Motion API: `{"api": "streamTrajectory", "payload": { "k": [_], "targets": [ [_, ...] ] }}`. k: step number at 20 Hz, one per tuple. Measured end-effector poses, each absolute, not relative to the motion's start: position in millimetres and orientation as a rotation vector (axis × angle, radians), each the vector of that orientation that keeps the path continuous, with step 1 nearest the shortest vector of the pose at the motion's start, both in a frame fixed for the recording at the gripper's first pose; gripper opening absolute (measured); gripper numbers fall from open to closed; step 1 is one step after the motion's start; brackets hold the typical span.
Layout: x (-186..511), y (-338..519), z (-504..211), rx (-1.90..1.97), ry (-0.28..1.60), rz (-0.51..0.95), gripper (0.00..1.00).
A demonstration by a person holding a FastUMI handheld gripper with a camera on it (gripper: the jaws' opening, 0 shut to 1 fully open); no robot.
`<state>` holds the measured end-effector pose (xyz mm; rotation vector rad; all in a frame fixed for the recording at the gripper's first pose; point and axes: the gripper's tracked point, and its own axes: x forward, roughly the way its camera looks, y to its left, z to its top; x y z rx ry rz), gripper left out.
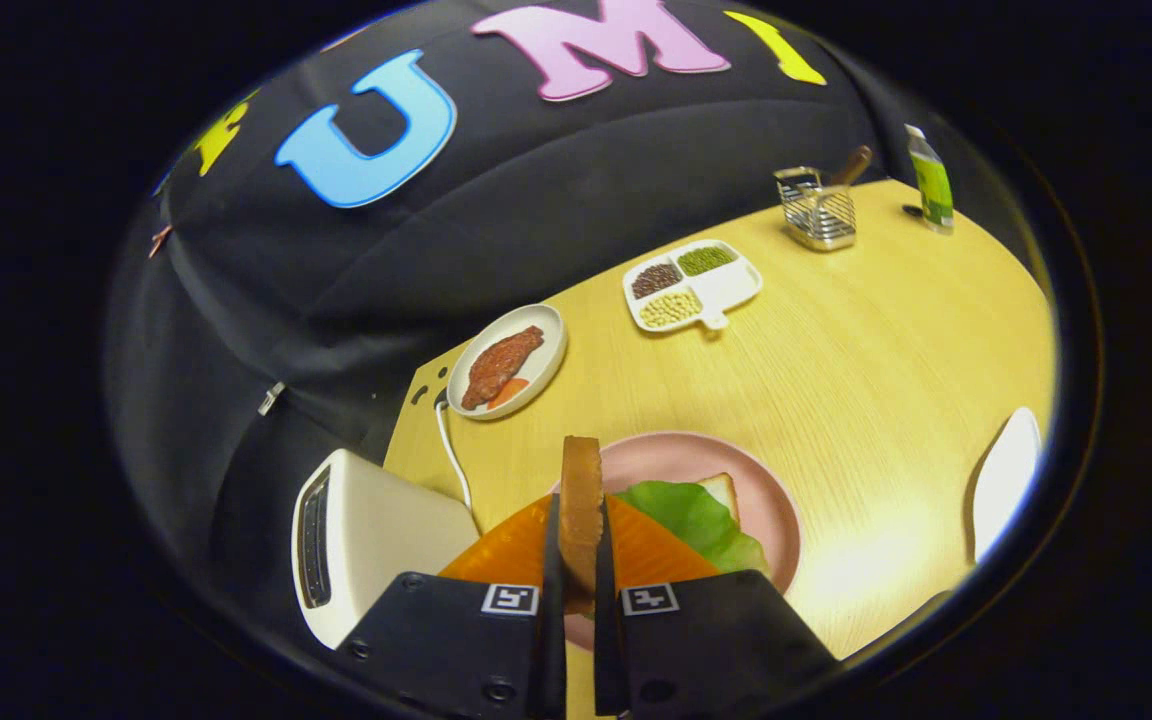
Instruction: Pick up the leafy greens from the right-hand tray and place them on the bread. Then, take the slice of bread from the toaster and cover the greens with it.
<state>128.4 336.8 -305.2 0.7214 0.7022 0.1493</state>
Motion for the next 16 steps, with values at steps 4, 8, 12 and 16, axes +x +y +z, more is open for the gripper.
{"api": "streamTrajectory", "payload": {
  "k": [4,8,12,16],
  "targets": [
    [123.7,319.3,-337.0,0.673,0.753,0.14,0.18],
    [121.1,315.7,-348.1,0.594,0.775,0.152,0.31],
    [114.4,303.8,-359.2,0.501,0.805,0.127,0.55],
    [108.3,291.9,-356.9,0.357,0.796,0.141,0.67]
  ]
}}
